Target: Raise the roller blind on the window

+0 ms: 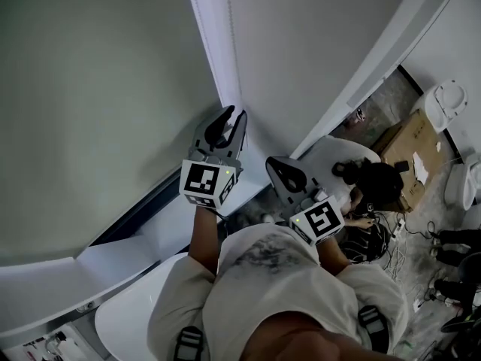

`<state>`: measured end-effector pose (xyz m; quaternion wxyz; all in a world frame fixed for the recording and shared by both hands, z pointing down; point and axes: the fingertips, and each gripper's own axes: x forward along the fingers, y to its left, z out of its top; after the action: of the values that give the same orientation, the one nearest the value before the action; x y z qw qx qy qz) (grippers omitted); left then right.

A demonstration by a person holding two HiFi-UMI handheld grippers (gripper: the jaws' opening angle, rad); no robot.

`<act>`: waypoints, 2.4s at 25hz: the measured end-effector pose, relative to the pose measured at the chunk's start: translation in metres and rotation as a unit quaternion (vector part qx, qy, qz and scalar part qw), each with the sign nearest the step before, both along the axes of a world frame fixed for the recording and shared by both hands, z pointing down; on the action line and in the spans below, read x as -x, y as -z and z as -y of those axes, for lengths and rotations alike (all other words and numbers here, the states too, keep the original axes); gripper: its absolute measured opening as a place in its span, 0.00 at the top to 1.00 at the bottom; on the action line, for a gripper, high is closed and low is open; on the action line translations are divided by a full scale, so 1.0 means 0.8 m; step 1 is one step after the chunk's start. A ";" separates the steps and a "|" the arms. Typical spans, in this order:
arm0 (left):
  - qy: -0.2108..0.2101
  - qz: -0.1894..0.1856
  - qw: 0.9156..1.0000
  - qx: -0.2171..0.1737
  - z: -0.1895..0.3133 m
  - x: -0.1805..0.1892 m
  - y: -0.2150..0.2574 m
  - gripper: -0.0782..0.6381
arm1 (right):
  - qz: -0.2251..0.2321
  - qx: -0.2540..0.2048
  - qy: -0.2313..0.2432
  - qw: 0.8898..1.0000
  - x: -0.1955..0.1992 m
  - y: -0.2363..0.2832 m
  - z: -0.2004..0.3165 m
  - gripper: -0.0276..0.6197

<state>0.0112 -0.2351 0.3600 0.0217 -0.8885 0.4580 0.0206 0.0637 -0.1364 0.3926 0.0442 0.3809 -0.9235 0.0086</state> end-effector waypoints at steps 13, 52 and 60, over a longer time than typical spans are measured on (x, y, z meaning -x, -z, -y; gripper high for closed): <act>-0.059 0.001 0.998 -0.006 -0.005 -0.030 0.009 0.88 | -0.004 -0.004 -0.029 1.000 -0.014 0.003 -0.004 0.86; -0.070 0.012 0.997 0.039 -0.099 0.049 -0.018 0.88 | 0.023 -0.053 0.085 0.995 0.107 0.184 0.022 0.86; -0.071 0.012 0.997 0.035 -0.103 0.053 -0.017 0.88 | 0.017 -0.055 0.100 0.993 0.124 0.202 0.024 0.78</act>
<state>-0.0309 -0.1527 0.3734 -0.0053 -0.9193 0.3935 -0.0048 -0.0351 -0.1559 0.2312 0.0080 0.2883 -0.9567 -0.0401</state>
